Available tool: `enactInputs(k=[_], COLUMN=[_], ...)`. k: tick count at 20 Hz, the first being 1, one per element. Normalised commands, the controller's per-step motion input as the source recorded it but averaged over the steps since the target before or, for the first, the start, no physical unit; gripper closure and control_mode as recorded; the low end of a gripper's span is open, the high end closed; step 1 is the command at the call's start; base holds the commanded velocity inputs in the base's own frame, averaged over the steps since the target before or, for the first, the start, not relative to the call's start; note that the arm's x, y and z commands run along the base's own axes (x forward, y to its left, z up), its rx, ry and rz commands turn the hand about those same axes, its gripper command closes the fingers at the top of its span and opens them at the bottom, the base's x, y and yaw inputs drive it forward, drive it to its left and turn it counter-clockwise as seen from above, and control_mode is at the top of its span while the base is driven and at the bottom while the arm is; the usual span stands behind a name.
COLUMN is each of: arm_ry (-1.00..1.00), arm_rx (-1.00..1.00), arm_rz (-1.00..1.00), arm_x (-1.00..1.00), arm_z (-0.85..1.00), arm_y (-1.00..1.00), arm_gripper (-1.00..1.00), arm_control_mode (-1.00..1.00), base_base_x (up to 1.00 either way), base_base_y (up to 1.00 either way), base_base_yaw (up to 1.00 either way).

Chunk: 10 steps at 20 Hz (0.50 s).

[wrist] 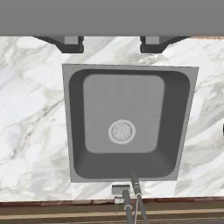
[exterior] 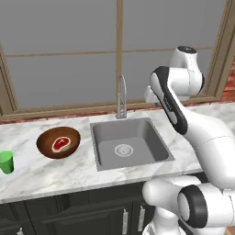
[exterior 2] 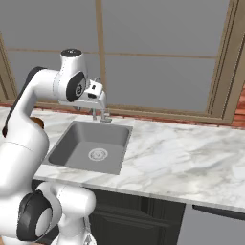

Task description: Move the cup from next to the sink to the open cabinet. Then, move the bowl with the steak to the fridge to clear the area for faucet cleaning.

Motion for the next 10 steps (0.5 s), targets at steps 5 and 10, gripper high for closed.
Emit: enactInputs(k=[5,10], arm_ry=[0.00,0.00], arm_rx=[0.00,0.00], arm_rz=[0.00,0.00], arm_x=[-0.18,-0.23], arm_z=[-0.03,-0.07], arm_y=[0.00,0.03], arm_gripper=[-1.00,-1.00], arm_control_mode=[-1.00,1.00], base_base_x=[0.00,-0.08], base_base_y=[0.00,0.20], base_base_yaw=[0.00,0.00])
